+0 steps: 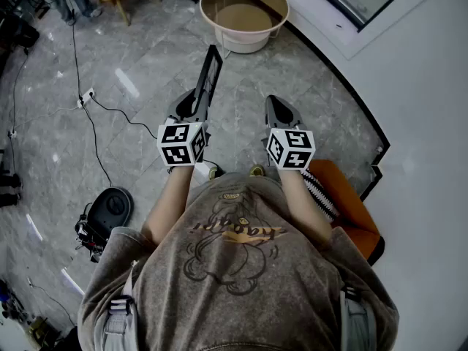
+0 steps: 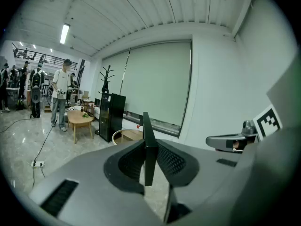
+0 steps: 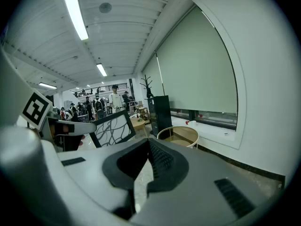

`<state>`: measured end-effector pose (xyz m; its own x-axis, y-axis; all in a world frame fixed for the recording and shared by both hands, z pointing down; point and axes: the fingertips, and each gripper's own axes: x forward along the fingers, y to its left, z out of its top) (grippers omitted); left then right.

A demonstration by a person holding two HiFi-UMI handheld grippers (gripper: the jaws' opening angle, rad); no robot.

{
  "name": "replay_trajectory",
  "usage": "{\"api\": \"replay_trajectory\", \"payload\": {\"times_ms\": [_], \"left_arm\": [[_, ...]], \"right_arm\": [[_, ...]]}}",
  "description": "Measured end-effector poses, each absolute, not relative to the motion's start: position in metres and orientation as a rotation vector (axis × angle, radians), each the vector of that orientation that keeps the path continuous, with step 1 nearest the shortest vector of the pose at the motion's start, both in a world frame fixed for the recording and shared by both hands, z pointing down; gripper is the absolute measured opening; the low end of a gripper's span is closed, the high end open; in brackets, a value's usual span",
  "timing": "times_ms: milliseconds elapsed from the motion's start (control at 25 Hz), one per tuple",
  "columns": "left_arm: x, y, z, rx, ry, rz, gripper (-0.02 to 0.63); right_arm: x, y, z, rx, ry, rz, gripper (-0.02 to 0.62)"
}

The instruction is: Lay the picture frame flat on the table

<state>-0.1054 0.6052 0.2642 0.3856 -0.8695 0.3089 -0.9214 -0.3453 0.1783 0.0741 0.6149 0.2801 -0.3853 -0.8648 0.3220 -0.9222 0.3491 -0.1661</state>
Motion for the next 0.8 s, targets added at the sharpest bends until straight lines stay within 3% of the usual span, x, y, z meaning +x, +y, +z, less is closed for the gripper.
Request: {"api": "replay_trajectory", "payload": {"times_ms": [800], "left_arm": [[-0.145,0.580,0.286,2.389,-1.464,0.218,0.083]], "right_arm": [[0.039,0.611,0.294,1.738,-2.424,0.516,0.018]]}}
